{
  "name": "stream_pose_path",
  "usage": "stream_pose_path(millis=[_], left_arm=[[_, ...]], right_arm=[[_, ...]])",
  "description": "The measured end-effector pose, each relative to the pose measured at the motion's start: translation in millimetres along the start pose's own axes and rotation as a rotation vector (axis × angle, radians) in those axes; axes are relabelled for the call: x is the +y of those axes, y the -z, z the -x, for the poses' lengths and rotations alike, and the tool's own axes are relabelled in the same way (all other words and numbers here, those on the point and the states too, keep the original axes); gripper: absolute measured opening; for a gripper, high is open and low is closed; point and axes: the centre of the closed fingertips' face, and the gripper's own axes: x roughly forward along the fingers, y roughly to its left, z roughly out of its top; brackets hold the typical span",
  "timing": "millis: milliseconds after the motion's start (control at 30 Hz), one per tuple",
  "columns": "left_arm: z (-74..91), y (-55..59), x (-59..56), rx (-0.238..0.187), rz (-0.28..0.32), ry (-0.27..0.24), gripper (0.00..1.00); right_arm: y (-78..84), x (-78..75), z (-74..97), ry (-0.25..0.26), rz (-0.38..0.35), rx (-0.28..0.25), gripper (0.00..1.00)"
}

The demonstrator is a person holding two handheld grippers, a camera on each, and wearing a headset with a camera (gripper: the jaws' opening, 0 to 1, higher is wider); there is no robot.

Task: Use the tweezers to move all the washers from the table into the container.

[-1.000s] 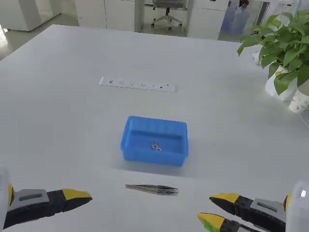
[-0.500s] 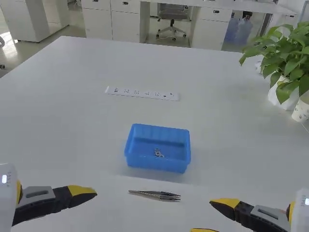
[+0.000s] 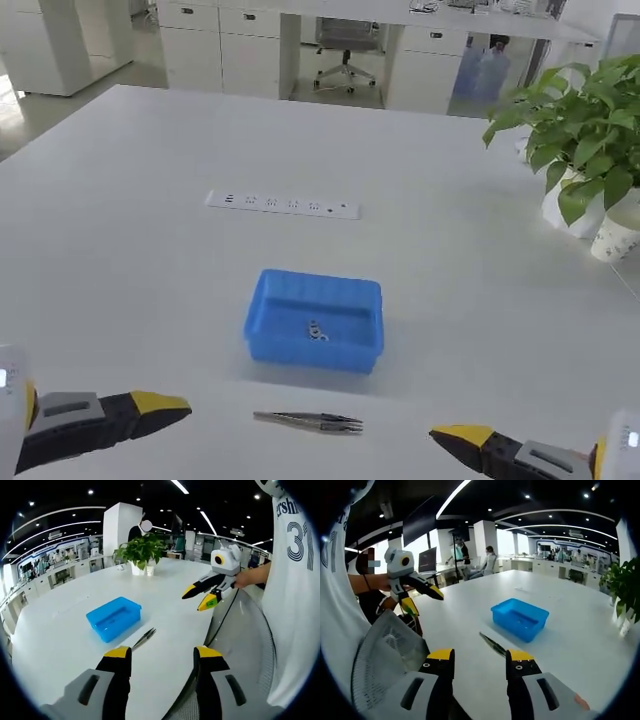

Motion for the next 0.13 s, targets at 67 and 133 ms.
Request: stream_pose_path(millis=[67, 133], left_arm=[[-1.4, -0.6, 0.2, 0.005, -0.008, 0.007, 0.55], [-2.0, 0.4, 0.6, 0.013, -0.014, 0.012, 0.55]], right_arm=[[-1.8, -0.7, -0.2, -0.001, -0.009, -0.008, 0.42], [-2.9, -1.0, -0.7, -0.002, -0.019, -0.014, 0.42]])
